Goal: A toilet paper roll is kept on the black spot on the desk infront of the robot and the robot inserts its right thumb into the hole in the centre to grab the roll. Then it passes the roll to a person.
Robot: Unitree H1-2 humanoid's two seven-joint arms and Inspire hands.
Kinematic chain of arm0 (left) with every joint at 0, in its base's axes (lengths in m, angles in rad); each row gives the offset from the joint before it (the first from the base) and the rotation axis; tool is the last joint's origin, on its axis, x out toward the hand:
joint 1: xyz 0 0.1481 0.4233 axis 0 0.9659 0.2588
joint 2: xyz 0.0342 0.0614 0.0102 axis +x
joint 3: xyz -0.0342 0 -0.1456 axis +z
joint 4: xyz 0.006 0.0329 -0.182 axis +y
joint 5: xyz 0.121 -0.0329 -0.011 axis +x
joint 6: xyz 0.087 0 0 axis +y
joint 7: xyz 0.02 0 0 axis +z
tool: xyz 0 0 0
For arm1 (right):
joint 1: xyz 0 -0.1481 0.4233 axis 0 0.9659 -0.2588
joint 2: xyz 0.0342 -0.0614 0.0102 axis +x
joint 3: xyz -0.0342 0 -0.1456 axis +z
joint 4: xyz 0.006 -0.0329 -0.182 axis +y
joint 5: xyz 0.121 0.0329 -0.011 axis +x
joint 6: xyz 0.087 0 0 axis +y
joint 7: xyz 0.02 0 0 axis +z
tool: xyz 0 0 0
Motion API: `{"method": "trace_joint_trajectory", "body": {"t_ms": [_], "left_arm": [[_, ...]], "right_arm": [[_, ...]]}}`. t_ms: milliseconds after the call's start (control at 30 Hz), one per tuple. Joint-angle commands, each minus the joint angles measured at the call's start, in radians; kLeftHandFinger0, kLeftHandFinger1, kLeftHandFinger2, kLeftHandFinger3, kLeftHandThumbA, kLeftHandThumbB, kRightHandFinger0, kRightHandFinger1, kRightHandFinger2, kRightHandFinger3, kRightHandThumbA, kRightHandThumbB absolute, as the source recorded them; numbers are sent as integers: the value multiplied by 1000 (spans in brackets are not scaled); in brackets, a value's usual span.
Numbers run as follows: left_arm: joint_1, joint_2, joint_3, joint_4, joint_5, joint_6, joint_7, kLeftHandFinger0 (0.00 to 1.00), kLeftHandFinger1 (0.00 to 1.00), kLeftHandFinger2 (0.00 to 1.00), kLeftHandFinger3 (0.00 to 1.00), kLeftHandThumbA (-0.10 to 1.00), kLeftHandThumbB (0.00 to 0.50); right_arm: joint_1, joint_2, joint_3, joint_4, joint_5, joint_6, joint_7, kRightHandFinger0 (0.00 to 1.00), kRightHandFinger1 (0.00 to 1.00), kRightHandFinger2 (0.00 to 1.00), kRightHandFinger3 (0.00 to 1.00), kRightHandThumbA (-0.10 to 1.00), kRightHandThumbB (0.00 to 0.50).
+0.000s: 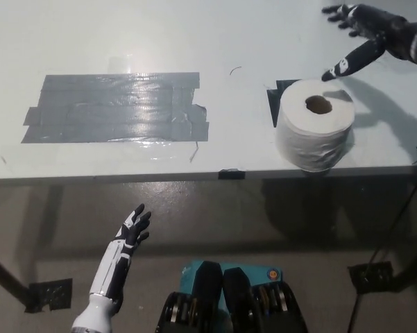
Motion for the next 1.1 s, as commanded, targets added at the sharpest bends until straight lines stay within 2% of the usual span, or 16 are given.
{"method": "trace_joint_trajectory", "body": {"t_ms": [0, 33, 100, 167, 233, 300, 400, 467, 533, 600, 700, 767, 867, 967, 1067], "left_arm": [[-9, 11, -20, -21, 37, -99, 4, 1000, 1000, 1000, 1000, 1000, 118], [-11, 11, -20, -20, 37, -102, 3, 1000, 1000, 1000, 1000, 1000, 115], [-17, 13, -20, -21, 37, -99, 3, 1000, 1000, 1000, 1000, 1000, 122], [-18, 13, -19, -20, 39, -95, 5, 1000, 1000, 1000, 1000, 1000, 129], [-16, 13, -19, -27, 42, -88, 7, 1000, 1000, 1000, 1000, 1000, 125], [-17, 14, -20, -25, 44, -90, 7, 1000, 1000, 1000, 1000, 1000, 125], [-25, 16, -20, -17, 44, -96, 6, 1000, 1000, 1000, 1000, 1000, 119], [-27, 17, -21, -12, 50, -101, 9, 1000, 1000, 1000, 1000, 1000, 128], [-28, 16, -21, -8, 53, -102, 10, 1000, 1000, 1000, 1000, 1000, 128], [-30, 15, -20, -5, 50, -101, 9, 1000, 1000, 1000, 1000, 1000, 132], [-33, 16, -18, -2, 46, -105, 7, 1000, 1000, 1000, 1000, 1000, 125], [-33, 16, -18, -4, 50, -106, 9, 1000, 1000, 1000, 1000, 1000, 122], [-33, 16, -20, 3, 56, -117, 10, 1000, 1000, 1000, 1000, 1000, 113], [-33, 16, -20, -9, 56, -101, 6, 1000, 1000, 1000, 1000, 1000, 117], [-36, 17, -22, -10, 61, -98, 6, 1000, 1000, 1000, 1000, 1000, 116]], "right_arm": [[-251, 18, 108, 188, -132, 17, 207, 1000, 1000, 1000, 1000, 1000, 388], [-252, 21, 106, 194, -117, 6, 217, 1000, 1000, 1000, 1000, 1000, 380], [-260, 36, 112, 227, -113, -8, 212, 1000, 1000, 1000, 1000, 1000, 421], [-263, 50, 115, 247, -114, -20, 207, 1000, 1000, 1000, 1000, 1000, 413], [-262, 57, 112, 259, -112, -30, 225, 1000, 1000, 1000, 1000, 1000, 382], [-262, 64, 119, 258, -132, -1, 227, 1000, 1000, 1000, 1000, 1000, 383], [-258, 59, 121, 250, -145, -27, 238, 1000, 1000, 1000, 1000, 1000, 367], [-254, 59, 116, 248, -148, -36, 242, 1000, 1000, 1000, 1000, 1000, 386], [-250, 66, 87, 250, -133, -23, 227, 1000, 1000, 1000, 1000, 1000, 371], [-247, 69, 66, 262, -123, -59, 230, 1000, 1000, 1000, 1000, 1000, 355], [-253, 88, 66, 279, -150, -32, 201, 1000, 1000, 1000, 1000, 1000, 397], [-256, 92, 81, 292, -170, -60, 212, 1000, 1000, 1000, 1000, 1000, 401], [-255, 96, 101, 311, -188, -105, 253, 1000, 1000, 1000, 1000, 1000, 368], [-242, 104, 60, 331, -159, -119, 242, 1000, 1000, 1000, 1000, 1000, 296], [-231, 103, 50, 325, -162, -118, 240, 1000, 1000, 1000, 1000, 1000, 284]]}}
